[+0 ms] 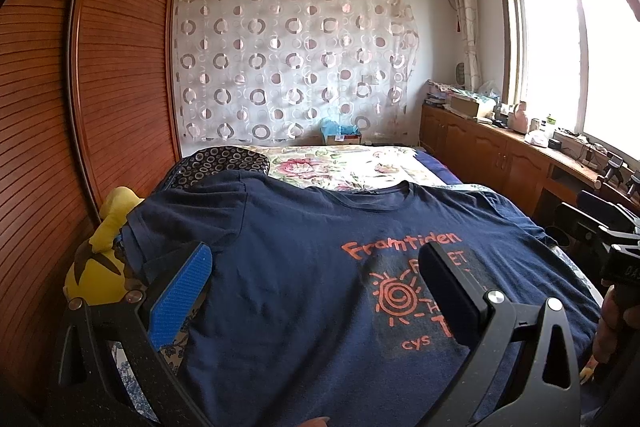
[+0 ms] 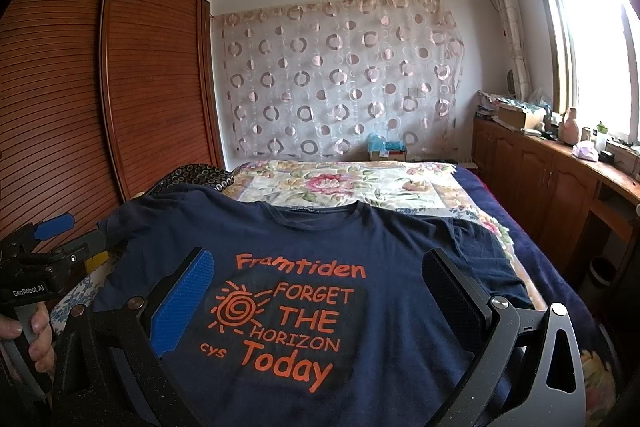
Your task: Fold small clothes
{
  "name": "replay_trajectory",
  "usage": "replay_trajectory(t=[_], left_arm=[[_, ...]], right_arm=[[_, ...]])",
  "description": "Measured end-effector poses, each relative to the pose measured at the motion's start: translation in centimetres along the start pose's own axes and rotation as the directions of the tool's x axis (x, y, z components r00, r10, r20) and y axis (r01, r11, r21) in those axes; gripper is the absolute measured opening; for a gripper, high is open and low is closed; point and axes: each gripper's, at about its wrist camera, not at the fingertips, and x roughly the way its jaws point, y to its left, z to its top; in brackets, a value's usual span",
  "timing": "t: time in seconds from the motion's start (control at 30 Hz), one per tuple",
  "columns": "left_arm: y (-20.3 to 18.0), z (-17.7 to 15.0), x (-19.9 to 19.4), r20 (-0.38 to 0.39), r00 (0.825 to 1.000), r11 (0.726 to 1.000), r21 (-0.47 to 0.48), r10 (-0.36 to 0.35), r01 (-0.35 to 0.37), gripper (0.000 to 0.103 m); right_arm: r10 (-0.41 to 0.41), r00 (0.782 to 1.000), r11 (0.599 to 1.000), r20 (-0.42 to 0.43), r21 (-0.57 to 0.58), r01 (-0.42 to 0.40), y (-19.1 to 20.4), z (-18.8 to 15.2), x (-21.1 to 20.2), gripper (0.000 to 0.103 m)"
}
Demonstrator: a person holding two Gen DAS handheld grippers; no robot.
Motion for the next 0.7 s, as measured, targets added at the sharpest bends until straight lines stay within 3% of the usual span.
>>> replay_trajectory(t=[0.7], left_arm=[[-1.3,0.8,-1.0,-0.015,1.0,1.0,-0.011,-0.004,0.004,0.103]], right_arm=[[0.007,1.0,1.0,-0.012,0.002,-0.007,0.0,-0.1,0.4,0.103]])
